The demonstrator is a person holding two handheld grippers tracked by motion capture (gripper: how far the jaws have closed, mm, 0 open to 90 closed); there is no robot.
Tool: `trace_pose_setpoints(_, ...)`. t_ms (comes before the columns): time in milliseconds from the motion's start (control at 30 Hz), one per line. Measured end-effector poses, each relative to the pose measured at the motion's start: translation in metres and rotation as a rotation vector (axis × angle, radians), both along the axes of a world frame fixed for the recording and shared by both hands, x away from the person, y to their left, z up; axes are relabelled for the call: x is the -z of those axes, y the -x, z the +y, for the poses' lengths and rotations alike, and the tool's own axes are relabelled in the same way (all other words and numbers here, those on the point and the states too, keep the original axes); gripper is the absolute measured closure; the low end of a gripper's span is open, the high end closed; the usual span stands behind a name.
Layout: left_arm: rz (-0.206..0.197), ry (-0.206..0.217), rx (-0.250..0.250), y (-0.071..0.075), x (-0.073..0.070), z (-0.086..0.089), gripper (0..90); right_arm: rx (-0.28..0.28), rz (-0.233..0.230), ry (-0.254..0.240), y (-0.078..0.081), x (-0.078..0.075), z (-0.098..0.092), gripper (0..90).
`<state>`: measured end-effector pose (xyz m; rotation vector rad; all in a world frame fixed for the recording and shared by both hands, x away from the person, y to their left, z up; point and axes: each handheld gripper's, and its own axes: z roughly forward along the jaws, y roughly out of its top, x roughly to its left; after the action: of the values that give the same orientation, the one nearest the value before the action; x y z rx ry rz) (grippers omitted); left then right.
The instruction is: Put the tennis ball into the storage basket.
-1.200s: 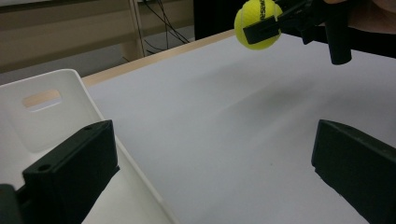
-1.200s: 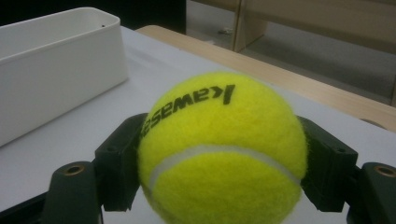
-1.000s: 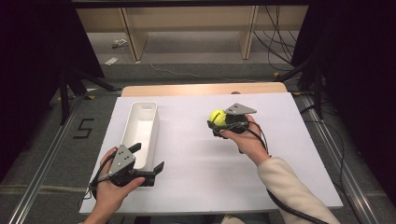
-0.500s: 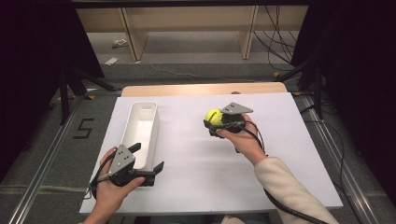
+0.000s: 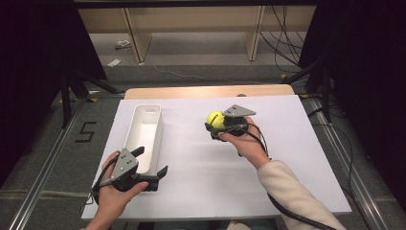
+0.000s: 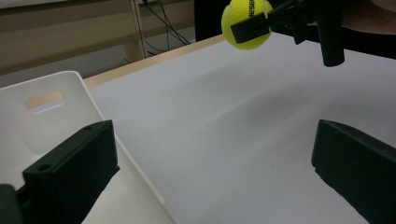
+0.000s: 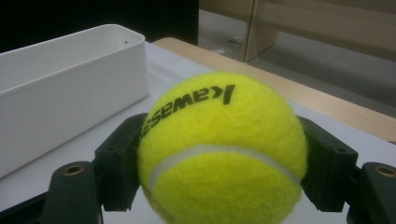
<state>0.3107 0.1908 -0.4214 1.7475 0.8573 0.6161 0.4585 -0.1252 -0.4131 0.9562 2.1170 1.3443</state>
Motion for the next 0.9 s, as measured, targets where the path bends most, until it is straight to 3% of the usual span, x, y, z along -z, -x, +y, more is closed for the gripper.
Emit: trace_pose_setpoints(900, -0.002, 0.0, 0.003, 0.002, -0.001, -0.002, 0.0, -0.038, 0.002, 0.008, 0.0, -0.001, 0.022, 26.8)
